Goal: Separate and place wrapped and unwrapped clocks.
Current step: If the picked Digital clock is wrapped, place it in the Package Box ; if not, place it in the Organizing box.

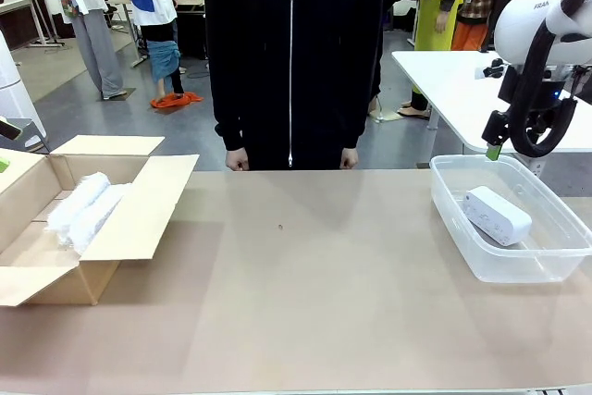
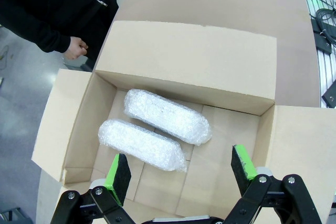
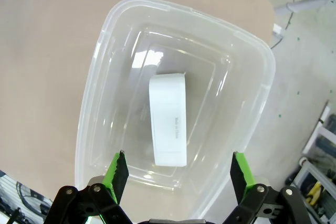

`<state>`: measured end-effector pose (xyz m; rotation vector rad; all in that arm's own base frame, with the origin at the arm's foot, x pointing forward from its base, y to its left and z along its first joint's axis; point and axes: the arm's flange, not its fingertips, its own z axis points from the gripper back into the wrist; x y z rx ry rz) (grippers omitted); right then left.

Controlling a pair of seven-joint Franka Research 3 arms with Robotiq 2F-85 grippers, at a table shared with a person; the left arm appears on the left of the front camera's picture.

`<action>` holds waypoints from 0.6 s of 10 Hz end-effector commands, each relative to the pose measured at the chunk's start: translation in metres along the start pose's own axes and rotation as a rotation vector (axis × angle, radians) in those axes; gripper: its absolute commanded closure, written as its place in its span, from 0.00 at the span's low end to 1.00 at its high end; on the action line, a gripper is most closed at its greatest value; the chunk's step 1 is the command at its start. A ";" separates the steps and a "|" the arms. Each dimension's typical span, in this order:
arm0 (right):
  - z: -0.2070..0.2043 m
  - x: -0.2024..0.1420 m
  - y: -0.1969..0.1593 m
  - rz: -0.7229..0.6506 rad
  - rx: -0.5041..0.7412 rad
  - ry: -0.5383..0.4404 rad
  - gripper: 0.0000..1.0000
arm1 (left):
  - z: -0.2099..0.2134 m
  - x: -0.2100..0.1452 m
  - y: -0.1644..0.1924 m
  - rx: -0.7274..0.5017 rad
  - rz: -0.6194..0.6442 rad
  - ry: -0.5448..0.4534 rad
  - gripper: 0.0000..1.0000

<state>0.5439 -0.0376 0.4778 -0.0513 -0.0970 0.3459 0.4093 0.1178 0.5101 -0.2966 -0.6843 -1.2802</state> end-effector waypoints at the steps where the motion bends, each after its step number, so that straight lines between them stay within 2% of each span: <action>1: 0.000 0.000 -0.001 -0.002 0.000 0.000 0.00 | 0.000 -0.002 0.001 0.004 -0.012 -0.018 0.00; 6: 0.000 0.000 -0.001 -0.002 0.000 0.000 0.00 | 0.000 -0.002 0.001 0.004 -0.012 -0.018 0.00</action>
